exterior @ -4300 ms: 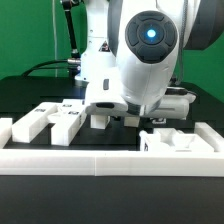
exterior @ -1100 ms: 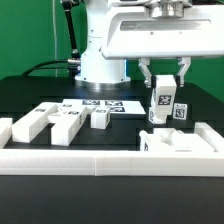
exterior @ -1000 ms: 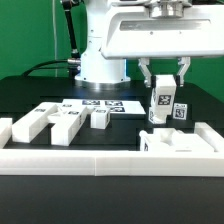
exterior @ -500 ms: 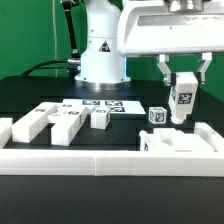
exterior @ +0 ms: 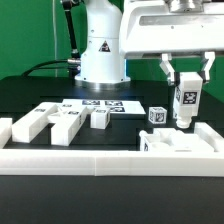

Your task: Assemble chair

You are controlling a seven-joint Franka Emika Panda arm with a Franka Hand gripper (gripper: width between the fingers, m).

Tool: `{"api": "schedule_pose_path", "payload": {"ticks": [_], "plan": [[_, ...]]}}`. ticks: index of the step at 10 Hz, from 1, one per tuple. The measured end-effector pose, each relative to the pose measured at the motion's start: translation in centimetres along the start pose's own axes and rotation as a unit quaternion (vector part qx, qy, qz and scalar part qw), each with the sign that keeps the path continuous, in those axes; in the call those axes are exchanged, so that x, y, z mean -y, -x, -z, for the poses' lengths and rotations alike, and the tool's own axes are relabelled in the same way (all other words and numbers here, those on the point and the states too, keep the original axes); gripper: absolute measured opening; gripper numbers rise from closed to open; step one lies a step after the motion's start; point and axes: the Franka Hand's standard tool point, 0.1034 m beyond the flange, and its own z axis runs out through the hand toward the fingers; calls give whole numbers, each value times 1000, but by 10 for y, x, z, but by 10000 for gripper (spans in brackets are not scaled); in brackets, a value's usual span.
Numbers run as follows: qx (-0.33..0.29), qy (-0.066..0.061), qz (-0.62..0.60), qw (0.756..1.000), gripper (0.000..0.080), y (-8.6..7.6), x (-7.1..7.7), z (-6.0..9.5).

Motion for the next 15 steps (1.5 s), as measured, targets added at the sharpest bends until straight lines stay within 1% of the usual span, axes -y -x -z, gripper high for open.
{"api": "schedule_pose_path", "payload": {"ticks": [2, 4, 6, 7, 8, 11, 13, 14, 15], "plan": [[2, -1, 5, 1000, 291, -9, 2, -1], [-18, -1, 17, 1000, 291, -10, 5, -7], [-20, -1, 17, 1000, 291, -10, 4, -7], [-50, 1, 19, 999, 291, -11, 4, -8], [-53, 0, 23, 998, 291, -5, 8, -12], [-50, -3, 40, 998, 291, -6, 16, -14], [-50, -5, 64, 997, 291, -6, 24, -17], [-47, -6, 67, 997, 291, -3, 27, -19], [-46, -5, 71, 996, 291, -1, 26, -21]]}}
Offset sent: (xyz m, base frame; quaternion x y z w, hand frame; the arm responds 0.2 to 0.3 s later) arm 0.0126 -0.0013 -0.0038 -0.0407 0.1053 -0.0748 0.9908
